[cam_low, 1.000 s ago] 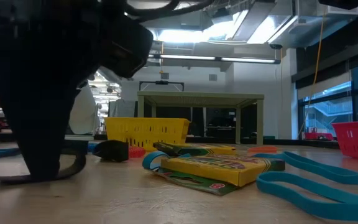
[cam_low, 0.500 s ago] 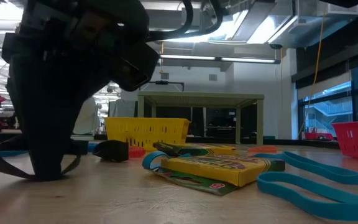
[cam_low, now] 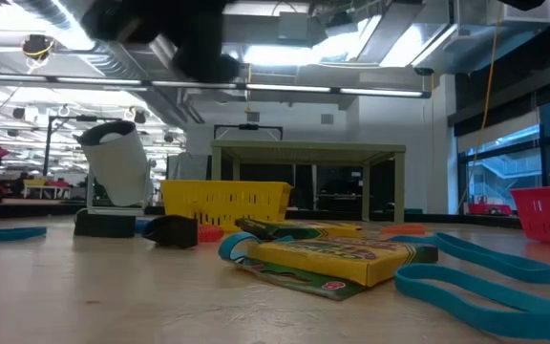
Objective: Pick & Place Office Desk Supplies
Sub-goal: Put the black rubber band into the yellow bin
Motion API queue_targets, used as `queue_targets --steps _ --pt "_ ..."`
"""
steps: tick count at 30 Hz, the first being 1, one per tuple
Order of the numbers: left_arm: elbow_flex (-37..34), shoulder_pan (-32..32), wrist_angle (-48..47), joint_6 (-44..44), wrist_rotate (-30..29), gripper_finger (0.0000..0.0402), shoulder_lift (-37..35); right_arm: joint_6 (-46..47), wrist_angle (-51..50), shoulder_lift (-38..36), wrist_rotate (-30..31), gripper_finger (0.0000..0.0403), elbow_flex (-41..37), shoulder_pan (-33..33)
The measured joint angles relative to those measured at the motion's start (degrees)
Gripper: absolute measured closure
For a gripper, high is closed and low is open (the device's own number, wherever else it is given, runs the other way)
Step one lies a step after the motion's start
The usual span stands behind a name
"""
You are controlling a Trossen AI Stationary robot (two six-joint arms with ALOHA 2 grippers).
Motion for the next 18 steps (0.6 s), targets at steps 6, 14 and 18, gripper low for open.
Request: queue_targets --steps 6,14,18 --pt "0.4 10.2 -7.7 8.7 -1.2 0.0400 -3.5 -1.3 0.0 0.0 0.0 0.0321 0.0 -0.2" --pt "-1.4 26.9 -5.0 32.7 6.7 0.0400 -4.0 -1.4 0.0 0.0 0.1 0.0321 0.0 -3.2" --pt "-4.0 31.4 -3.1 39.9 11.3 0.0400 -4.0 -1.2 0.0 0.0 0.1 0.0321 0.0 -4.9"
